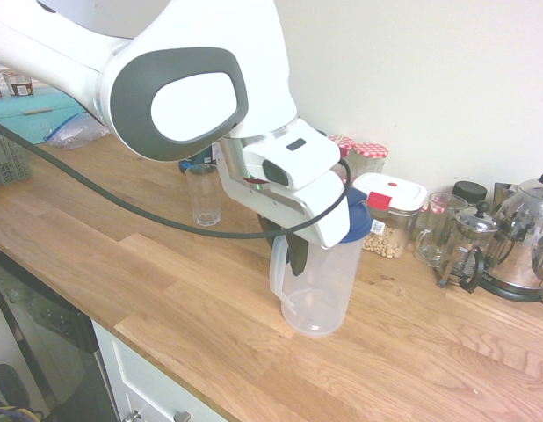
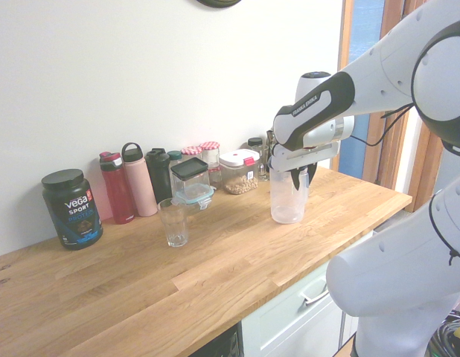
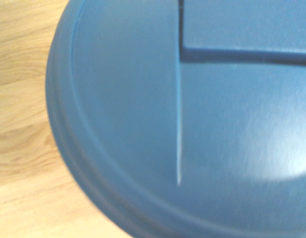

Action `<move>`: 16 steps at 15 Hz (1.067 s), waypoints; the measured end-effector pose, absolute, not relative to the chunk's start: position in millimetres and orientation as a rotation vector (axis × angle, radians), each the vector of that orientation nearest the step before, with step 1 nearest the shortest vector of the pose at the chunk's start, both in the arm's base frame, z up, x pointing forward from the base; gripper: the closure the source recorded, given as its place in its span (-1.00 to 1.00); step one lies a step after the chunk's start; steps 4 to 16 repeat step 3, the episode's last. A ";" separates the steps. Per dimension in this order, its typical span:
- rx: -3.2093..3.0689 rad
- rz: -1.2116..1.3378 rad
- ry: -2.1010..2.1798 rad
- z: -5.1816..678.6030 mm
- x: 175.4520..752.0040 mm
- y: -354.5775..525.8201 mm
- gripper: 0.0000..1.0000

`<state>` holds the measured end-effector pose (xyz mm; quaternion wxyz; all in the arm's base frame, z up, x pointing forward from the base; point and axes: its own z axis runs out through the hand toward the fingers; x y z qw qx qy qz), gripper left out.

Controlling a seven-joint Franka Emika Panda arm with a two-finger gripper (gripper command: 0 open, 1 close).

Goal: Pour me some water

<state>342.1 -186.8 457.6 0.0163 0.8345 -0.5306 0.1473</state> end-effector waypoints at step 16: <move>2.654 0.161 -1.624 452.9 319.4 -192.5 -1.00</move>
